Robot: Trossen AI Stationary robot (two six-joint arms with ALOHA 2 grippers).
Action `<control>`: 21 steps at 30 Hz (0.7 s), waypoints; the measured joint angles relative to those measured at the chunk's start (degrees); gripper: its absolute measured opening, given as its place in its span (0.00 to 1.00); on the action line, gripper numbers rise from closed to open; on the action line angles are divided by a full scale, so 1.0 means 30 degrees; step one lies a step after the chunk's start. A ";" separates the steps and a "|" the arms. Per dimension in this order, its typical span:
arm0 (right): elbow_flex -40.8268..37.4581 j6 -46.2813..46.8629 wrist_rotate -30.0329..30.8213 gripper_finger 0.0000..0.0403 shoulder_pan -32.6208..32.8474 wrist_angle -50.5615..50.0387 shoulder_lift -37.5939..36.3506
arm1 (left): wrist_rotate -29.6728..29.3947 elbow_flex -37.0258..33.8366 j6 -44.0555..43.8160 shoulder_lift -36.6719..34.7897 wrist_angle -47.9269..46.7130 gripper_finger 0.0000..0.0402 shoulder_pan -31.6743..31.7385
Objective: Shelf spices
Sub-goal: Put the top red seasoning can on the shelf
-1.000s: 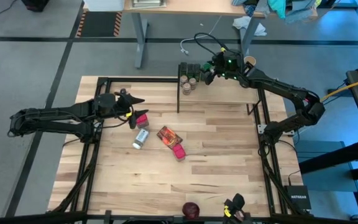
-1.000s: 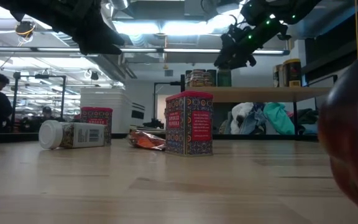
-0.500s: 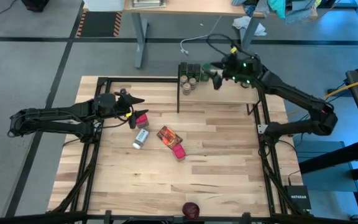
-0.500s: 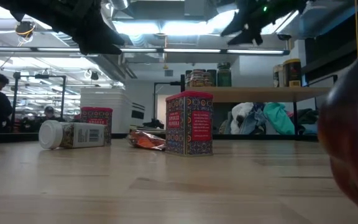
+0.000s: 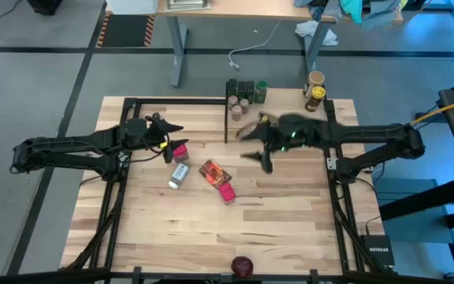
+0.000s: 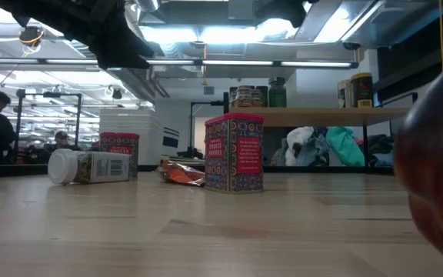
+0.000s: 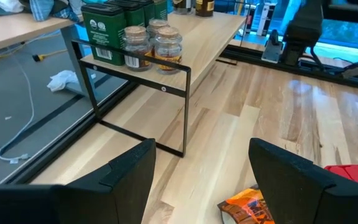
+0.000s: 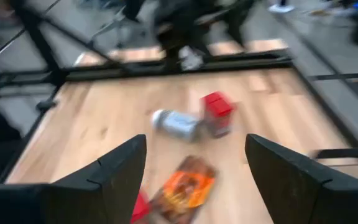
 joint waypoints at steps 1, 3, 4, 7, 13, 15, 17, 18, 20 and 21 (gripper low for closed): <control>0.0000 0.0004 0.0140 0.70 0.0465 0.0003 0.0322 | 0.0000 0.0000 -0.0051 0.0000 -0.0044 0.63 0.0000; 0.0000 0.0011 0.0682 0.70 0.1332 0.0016 0.1040 | 0.0064 0.0000 -0.0052 0.0027 -0.0114 0.63 -0.0007; 0.0000 0.0018 0.0925 0.70 0.1651 0.0051 0.1388 | 0.0077 0.0000 -0.0047 0.0036 -0.0172 0.63 -0.0007; 0.0000 0.0004 0.1385 0.70 0.2304 0.0143 0.2425 | 0.0080 0.0000 0.0050 0.0036 -0.0323 0.63 -0.0007; -0.0007 0.0062 0.1396 0.70 0.2674 0.0176 0.3912 | 0.0313 0.0000 0.0050 0.0036 -0.0836 0.63 -0.0015; -0.0007 0.0056 0.1533 0.70 0.2791 0.0374 0.4362 | 0.0379 0.0000 0.0033 0.0036 -0.1161 0.63 -0.0015; -0.0014 0.0069 0.1819 0.70 0.2992 0.0638 0.4843 | 0.0988 0.0000 -0.0284 0.0036 -0.1616 0.63 -0.0015; -0.0015 0.0062 0.2037 0.70 0.3058 0.0948 0.5075 | 0.1410 0.0000 -0.0456 0.0036 -0.1871 0.63 -0.0022; -0.0015 -0.0133 0.2491 0.70 0.3190 0.1304 0.5399 | 0.2071 0.0000 -0.1119 0.0036 -0.2187 0.63 -0.0161; -0.0015 -0.0299 0.2670 0.70 0.3275 0.1314 0.5476 | 0.2162 0.0007 -0.1427 0.0036 -0.2405 0.63 -0.0315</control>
